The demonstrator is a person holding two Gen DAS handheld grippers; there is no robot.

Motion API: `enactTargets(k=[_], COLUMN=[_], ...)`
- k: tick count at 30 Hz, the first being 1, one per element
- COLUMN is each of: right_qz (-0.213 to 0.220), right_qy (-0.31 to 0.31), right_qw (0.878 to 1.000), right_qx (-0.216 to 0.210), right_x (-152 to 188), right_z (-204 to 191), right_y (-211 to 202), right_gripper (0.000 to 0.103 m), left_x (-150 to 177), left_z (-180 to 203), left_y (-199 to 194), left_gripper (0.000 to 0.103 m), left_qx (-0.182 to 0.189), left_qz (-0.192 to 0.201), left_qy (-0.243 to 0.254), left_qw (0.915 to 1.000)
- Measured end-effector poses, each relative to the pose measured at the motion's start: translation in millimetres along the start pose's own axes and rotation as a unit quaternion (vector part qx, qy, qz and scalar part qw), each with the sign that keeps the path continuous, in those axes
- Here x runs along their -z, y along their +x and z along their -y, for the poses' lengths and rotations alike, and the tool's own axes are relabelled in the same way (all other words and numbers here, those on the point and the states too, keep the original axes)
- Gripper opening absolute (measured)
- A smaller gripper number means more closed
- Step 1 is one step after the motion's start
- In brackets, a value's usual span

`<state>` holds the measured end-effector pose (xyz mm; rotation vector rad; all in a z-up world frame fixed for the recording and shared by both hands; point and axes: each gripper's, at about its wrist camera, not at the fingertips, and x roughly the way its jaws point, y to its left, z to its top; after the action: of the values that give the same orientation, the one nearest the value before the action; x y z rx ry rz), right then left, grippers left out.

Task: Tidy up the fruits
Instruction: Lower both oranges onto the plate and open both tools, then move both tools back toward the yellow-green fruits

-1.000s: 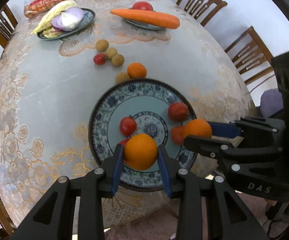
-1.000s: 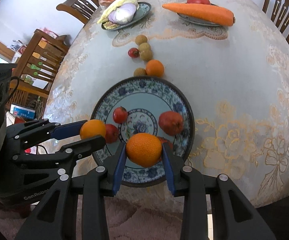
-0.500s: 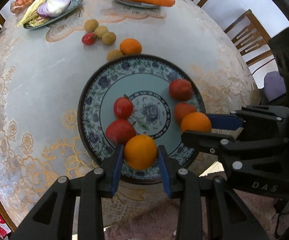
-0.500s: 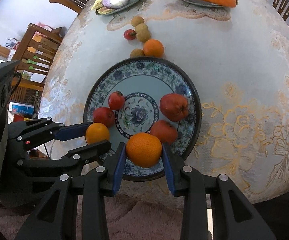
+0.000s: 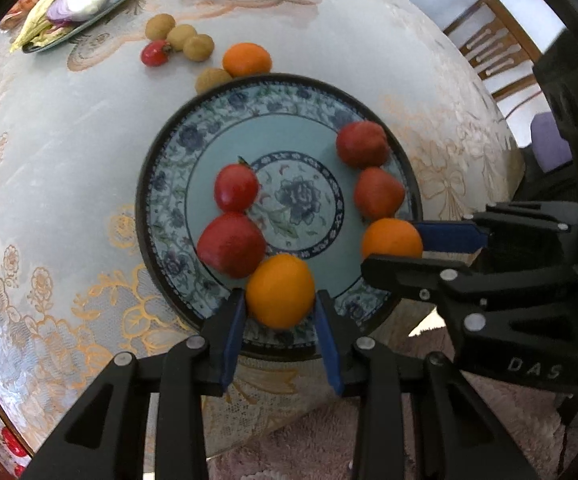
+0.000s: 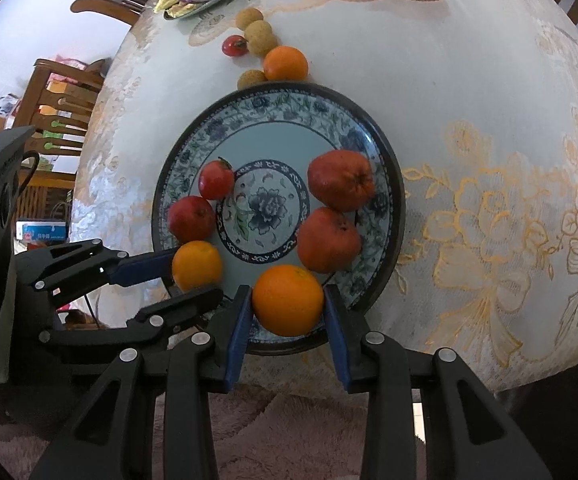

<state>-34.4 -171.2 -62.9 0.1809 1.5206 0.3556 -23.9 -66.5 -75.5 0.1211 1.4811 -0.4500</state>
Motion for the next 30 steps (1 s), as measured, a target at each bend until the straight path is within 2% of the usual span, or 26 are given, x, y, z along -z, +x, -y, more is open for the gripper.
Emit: enactTargets(k=[8,12,17,30], right_qz=[0.006,0.015,0.032,0.095], right_qy=[0.009,0.009,0.009,0.008], right_qw=[1.0,1.0,0.999,0.995], right_qx=[0.001,0.001,0.003,0.0], right_x=[2.9,3.3,3.2,6.9], right_z=[-2.5,-5.4,-11.4,-25.0], right_y=[-1.5,-5.1,-12.8,-38.6], right_gripper=[0.037,0.038,0.044,0.045], left_x=[-0.4,1.4,6.7,16.6], left_z=[2.8,-1.7,-12.6,-43.9], left_y=[-3.7,-7.7,-18.8,-50.8], left_gripper=[0.04,0.047,0.056,0.056], left_qx=[-0.008,-0.012,-0.014,-0.016], left_qz=[0.011,0.018,0.034,0.078], left_qy=[0.018,0.016,0.01,-0.028], left_qw=[0.9998,0.9996,0.9993,0.9965])
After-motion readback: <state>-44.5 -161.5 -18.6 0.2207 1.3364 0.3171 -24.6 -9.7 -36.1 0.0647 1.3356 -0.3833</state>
